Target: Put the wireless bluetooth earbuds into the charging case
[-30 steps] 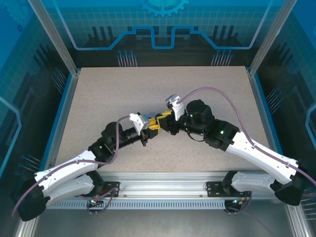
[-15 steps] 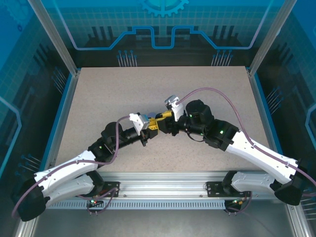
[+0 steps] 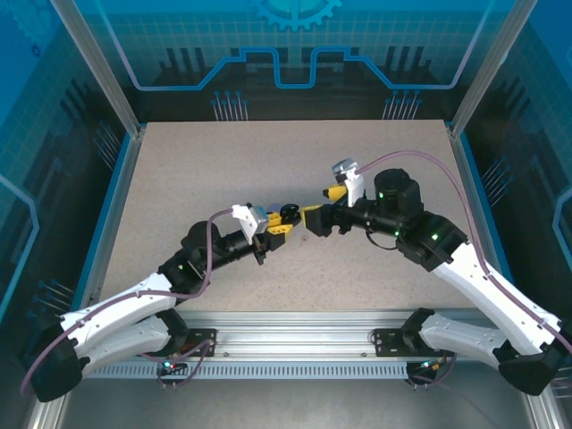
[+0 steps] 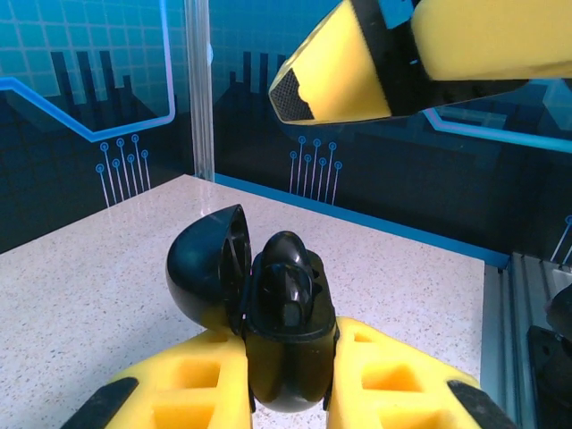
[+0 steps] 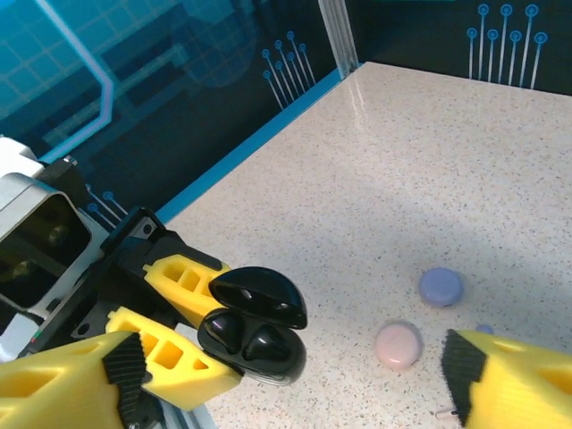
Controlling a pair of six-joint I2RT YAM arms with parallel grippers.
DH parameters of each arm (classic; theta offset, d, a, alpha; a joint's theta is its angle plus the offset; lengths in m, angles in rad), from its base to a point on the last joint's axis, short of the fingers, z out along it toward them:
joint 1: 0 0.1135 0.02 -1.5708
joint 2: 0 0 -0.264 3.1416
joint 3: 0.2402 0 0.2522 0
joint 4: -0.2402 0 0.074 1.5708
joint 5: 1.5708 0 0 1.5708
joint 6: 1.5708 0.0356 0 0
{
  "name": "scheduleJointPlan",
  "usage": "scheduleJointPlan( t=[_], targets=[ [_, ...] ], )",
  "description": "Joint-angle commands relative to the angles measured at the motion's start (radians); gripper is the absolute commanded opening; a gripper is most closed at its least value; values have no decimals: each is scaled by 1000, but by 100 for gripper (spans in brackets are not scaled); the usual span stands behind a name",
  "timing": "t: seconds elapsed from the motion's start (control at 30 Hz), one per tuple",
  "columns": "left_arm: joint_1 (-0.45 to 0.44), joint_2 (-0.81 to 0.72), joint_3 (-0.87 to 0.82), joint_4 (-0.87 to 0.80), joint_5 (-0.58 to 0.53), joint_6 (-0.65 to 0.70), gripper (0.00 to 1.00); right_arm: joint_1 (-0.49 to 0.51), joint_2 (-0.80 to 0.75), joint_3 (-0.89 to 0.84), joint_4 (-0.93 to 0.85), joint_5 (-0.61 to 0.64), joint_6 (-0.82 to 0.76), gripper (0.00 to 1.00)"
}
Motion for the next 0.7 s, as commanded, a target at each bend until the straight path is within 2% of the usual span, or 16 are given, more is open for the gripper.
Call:
scheduleJointPlan(
  t=[0.0,0.07,0.27,0.53,0.67],
  targets=[
    [-6,-17,20,52,37,-16,5,-44,31,-30,3,-241,38,97],
    [-7,-16,21,54,42,-19,5,-45,57,-31,20,-287,43,100],
    [-6,-14,24,54,46,-24,5,-28,136,-12,76,-384,56,98],
    [-6,-13,23,44,42,-19,5,-19,143,2,125,-431,49,75],
    [-6,-13,24,36,43,-20,5,-19,119,2,131,-413,29,74]
  ],
)
